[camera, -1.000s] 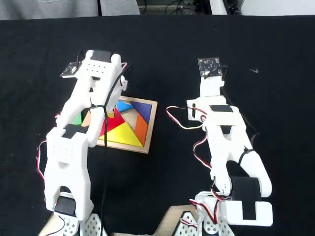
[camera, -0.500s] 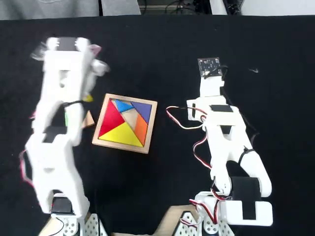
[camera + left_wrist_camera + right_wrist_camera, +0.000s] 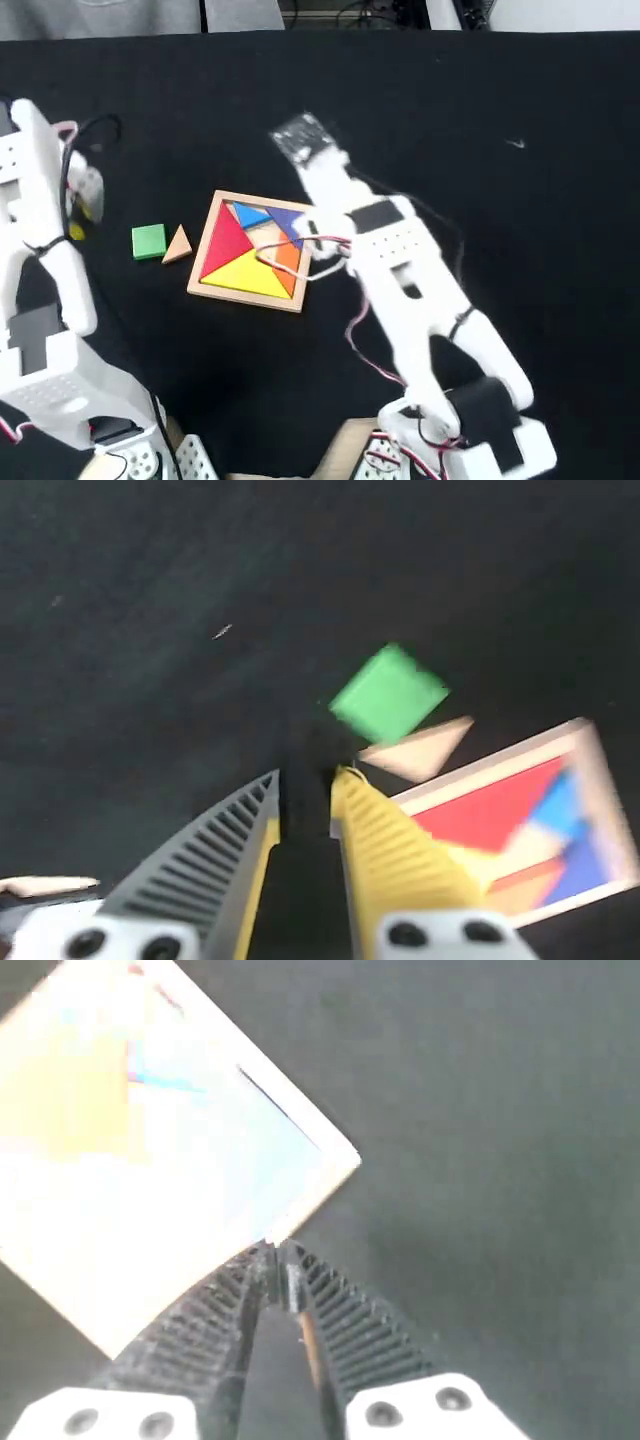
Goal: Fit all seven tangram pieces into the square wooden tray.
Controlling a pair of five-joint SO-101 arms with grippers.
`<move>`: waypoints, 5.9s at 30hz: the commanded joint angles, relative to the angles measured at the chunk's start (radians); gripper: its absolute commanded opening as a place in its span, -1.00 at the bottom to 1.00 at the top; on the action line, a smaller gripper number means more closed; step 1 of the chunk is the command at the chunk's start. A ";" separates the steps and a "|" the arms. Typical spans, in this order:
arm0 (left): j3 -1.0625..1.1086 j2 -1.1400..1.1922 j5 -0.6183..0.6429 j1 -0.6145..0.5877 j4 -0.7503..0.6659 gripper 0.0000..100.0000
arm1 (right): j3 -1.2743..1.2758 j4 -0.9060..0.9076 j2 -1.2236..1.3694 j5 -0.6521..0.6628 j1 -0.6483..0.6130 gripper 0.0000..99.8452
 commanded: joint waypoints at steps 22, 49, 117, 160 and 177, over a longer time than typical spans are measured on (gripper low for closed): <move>0.961 -0.647 -0.020 -0.085 -0.761 -0.94 | -0.613 0.106 0.639 -0.029 -0.183 -0.98; 1.063 -0.632 -0.014 -0.176 -0.884 -0.93 | -0.874 0.209 0.843 -0.020 -0.198 -0.98; 0.397 -0.025 -0.509 0.136 -0.589 -0.53 | 0.344 -0.172 -0.151 0.071 0.127 -0.98; 0.119 -0.064 -0.723 0.386 -0.140 -0.94 | 0.383 -0.222 -0.151 0.078 0.127 -0.98; 0.705 -0.341 -0.979 0.814 -0.644 -0.94 | 0.387 -0.275 -0.159 0.015 0.278 -0.98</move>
